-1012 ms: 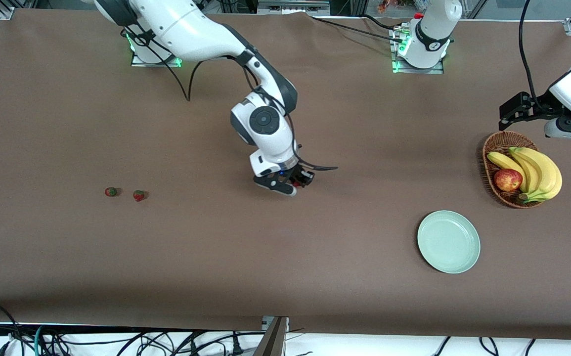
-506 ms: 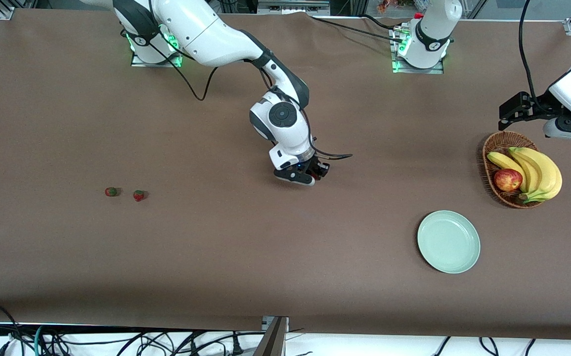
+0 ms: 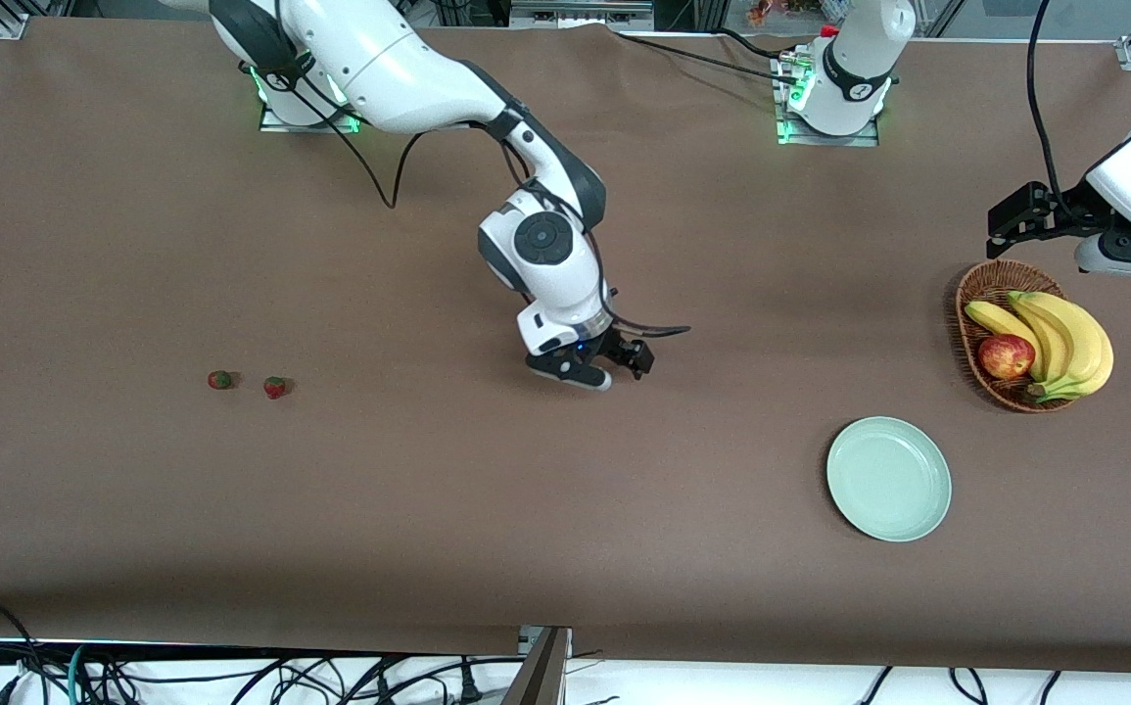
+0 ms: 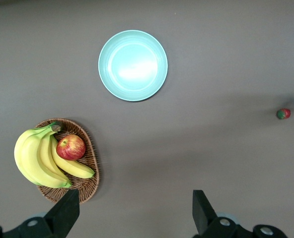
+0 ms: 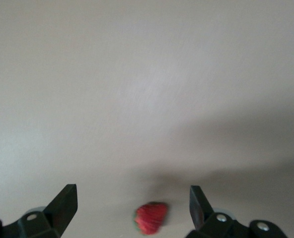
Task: Collect all strawberries into plate
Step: 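Grasp the middle strawberry with the left gripper while the right gripper grasps another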
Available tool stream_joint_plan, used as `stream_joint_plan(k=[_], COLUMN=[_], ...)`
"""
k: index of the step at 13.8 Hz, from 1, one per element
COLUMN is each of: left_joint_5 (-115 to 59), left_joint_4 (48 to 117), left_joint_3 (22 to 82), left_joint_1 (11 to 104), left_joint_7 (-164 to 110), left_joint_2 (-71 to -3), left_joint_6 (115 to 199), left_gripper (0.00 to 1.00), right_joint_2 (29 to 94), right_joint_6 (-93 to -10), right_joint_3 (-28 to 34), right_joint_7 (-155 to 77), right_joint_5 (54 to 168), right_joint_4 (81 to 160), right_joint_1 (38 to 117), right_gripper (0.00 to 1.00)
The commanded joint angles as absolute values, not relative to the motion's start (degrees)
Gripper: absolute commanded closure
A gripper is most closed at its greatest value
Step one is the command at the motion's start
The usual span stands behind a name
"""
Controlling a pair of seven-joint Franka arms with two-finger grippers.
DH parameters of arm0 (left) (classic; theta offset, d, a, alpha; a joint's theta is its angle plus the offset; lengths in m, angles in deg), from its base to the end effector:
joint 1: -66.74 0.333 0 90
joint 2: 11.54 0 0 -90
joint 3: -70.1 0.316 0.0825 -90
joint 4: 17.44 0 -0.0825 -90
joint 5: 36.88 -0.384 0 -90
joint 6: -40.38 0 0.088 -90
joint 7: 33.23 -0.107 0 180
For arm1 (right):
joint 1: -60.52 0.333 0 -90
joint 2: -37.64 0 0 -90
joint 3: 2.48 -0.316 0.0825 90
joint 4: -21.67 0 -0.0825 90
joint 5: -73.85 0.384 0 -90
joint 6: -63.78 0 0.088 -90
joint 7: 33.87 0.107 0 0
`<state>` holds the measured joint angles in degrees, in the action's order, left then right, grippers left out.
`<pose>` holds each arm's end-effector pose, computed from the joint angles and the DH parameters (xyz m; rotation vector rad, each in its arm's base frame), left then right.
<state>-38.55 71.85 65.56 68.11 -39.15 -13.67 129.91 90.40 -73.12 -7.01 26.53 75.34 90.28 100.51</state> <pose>0.5639 -0.0272 0.6089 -3.1059 0.2473 0.0522 0.5736 0.5373 0.2509 -2.8334 0.4769 -0.1507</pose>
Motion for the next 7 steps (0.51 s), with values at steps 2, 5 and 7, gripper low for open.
stream_joint_plan(k=[2,5,7], left_joint_5=[-39.17,-38.55,-38.55], left_joint_4=[70.1,69.84,69.75], left_joint_3=[65.0,64.82,64.73], left_joint_1=[67.61,65.7,62.88], left_joint_7=[-39.91,-38.51,-38.24], left_joint_2=[-20.66,-31.63,-34.72], left_joint_6=[122.75,124.48,129.13], left_gripper=[0.0,0.0,0.0], right_joint_2=[83.18,79.83,78.95], right_joint_6=[-55.97,-48.3,-43.47], right_joint_3=[-7.14,-6.35,-3.03], right_joint_7=[10.21,1.4,-2.74], right_joint_5=[75.87,75.52,75.34], right_joint_4=[90.32,90.67,90.67], right_joint_1=[94.19,89.27,87.42], right_gripper=[0.0,0.0,0.0])
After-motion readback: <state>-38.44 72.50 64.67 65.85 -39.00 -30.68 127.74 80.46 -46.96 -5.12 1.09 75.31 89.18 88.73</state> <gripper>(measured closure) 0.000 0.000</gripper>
